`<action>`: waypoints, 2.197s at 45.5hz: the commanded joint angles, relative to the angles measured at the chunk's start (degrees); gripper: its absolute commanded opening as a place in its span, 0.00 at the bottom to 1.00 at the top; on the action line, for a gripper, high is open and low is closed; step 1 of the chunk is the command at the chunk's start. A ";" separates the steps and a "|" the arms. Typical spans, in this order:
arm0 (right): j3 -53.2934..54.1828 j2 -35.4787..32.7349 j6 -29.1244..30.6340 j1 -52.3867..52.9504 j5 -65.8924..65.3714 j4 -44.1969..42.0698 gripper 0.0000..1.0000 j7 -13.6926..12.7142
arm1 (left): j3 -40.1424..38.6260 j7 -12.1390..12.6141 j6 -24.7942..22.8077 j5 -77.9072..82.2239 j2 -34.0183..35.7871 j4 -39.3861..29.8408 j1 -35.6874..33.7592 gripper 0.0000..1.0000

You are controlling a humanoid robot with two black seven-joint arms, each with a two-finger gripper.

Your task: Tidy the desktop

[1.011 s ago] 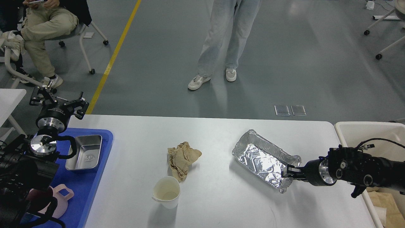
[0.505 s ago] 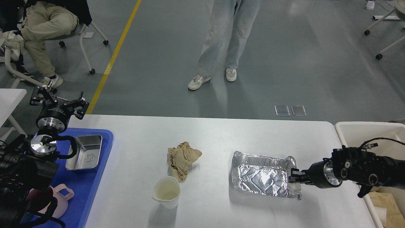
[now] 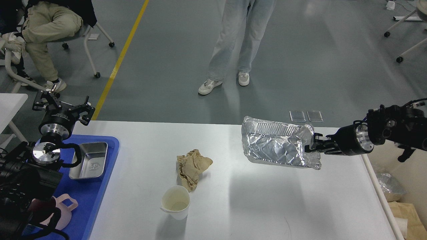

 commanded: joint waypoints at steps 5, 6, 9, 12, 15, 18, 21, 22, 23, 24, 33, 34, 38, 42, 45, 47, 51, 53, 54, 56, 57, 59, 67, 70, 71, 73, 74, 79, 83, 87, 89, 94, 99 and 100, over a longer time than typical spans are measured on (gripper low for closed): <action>3.18 -1.29 1.95 0.53 1.94 0.25 0.00 1.41 | 0.02 0.10 -1.15 0.55 0.49 0.00 -0.07 0.97; 3.35 -1.29 1.95 0.36 2.12 0.25 0.00 1.41 | 0.02 0.19 -1.23 0.81 0.75 0.00 -0.06 0.97; 3.88 -1.55 1.95 -0.08 2.21 0.42 0.00 1.58 | -0.07 0.37 -1.50 1.08 1.89 0.00 0.02 0.97; 3.97 -1.73 1.95 -0.17 2.21 0.42 0.00 1.67 | 0.02 0.37 -1.93 1.08 2.43 0.00 0.02 0.97; 3.97 -2.17 1.95 -0.17 2.21 0.42 0.00 1.76 | 0.02 0.11 -3.25 1.08 2.77 0.00 0.46 0.97; 4.06 -2.26 2.03 -0.17 2.21 0.42 0.00 1.76 | -0.07 -0.51 -5.36 1.51 2.95 0.00 0.81 0.97; 4.58 -2.26 1.95 -0.08 2.21 0.42 0.00 1.67 | -0.07 -0.86 -5.72 2.74 3.04 0.00 0.73 0.97; 4.85 -2.26 1.95 -0.08 2.21 0.42 0.00 1.76 | 0.02 -1.04 -5.89 3.44 3.13 0.00 0.81 0.97; 5.11 -2.26 2.03 -0.08 2.21 0.42 0.00 1.76 | 0.02 -1.47 -6.33 4.49 3.22 0.00 0.90 0.97; 5.29 -2.26 2.03 -0.08 2.21 0.42 0.00 1.76 | 0.02 -2.09 -6.77 5.64 3.57 0.00 0.99 0.97; 4.85 -2.34 2.03 -0.26 2.21 0.42 0.00 1.67 | -0.07 -10.27 -7.05 8.55 -0.12 0.00 0.29 0.97; 4.76 -2.43 2.03 -0.26 2.21 0.42 0.00 1.67 | -0.07 -10.18 -5.12 8.55 -0.47 0.00 0.20 0.97; 4.50 -2.61 2.21 -0.26 2.12 0.42 0.00 1.67 | -0.07 -10.18 -1.24 8.81 -1.35 -0.09 0.29 0.97; 4.50 -3.84 2.74 -0.26 2.12 0.51 0.00 1.67 | -0.07 -9.74 -3.16 8.90 -1.88 -0.44 0.20 0.97; 4.50 -4.02 3.09 -0.26 2.04 0.51 0.00 1.67 | -0.07 -8.95 -5.36 8.90 -2.58 -2.36 0.11 0.97; 4.50 -3.84 3.09 -0.26 2.04 0.51 0.00 1.67 | 0.02 -8.42 -5.28 8.99 -2.15 -4.38 0.29 0.97; 4.50 -3.58 3.09 -0.26 2.04 0.51 0.00 1.67 | 1.33 -8.07 -6.50 9.08 -0.92 -9.31 1.16 0.97; 4.41 -3.40 3.18 -0.26 2.04 0.42 0.00 1.67 | 1.60 -8.24 -7.38 9.08 -0.13 -10.81 1.78 0.97; 4.32 -3.23 3.09 -0.26 2.04 0.42 0.00 1.67 | 1.69 -8.33 -7.91 9.08 0.23 -11.16 2.30 0.97; 4.15 -3.05 3.18 -0.26 2.04 0.42 0.00 1.67 | 1.78 -8.51 -9.57 9.25 0.49 -11.86 3.18 0.97; 4.06 -2.96 3.18 -0.26 2.04 0.33 0.00 1.67 | 1.95 -8.51 -10.19 9.25 0.58 -12.13 3.54 0.97; 4.06 -2.79 3.18 -0.26 2.04 0.25 0.00 1.67 | 2.74 -8.34 -11.60 9.60 0.93 -13.09 4.50 0.97; 4.14 -2.70 3.26 -0.08 1.95 0.25 0.00 1.67 | 14.95 -8.86 -11.43 18.65 9.27 -27.31 7.58 0.96; 4.15 -2.61 3.26 0.00 1.95 0.25 0.00 1.67 | 17.68 -8.86 -9.15 20.93 13.05 -34.69 9.51 0.96; 4.15 -2.61 3.26 0.09 1.95 0.25 0.00 1.67 | 18.47 -8.86 -8.36 21.72 14.28 -36.63 10.12 0.96; 4.23 -2.35 3.26 0.18 1.95 0.25 0.00 1.67 | 20.84 -8.86 -7.39 23.92 17.44 -39.98 10.83 0.96; 4.41 -2.26 3.26 0.01 1.95 0.25 0.00 1.67 | 22.33 -8.86 -7.21 24.89 19.11 -41.47 10.83 0.96; 4.85 -2.34 3.26 -0.08 1.95 0.33 0.00 1.67 | 30.24 -8.42 -6.77 27.09 27.20 -47.89 10.75 0.96; 5.02 -2.61 3.18 -0.17 1.95 0.42 0.00 1.76 | 36.92 -8.07 -5.63 28.41 34.31 -54.74 10.22 0.96; 5.11 -2.61 3.09 -0.26 1.95 0.51 0.00 1.76 | 40.00 -7.89 -5.01 30.51 40.64 -60.28 9.78 0.96; 5.11 -2.61 2.91 -0.35 1.95 0.77 0.00 1.76 | 41.15 -7.89 -5.10 31.92 43.63 -62.92 9.43 0.96; 5.11 -2.52 2.47 -0.70 1.86 1.74 0.00 1.76 | 44.75 -7.81 -5.54 36.75 51.28 -69.25 7.85 0.96; 5.20 -2.43 2.30 -0.96 1.86 1.74 0.00 1.76 | 49.49 -6.40 -6.42 41.94 56.29 -75.05 4.86 0.96; 5.20 -2.43 2.21 -1.05 1.86 1.74 0.00 1.76 | 50.28 -6.05 -6.77 42.90 57.00 -75.93 4.25 0.96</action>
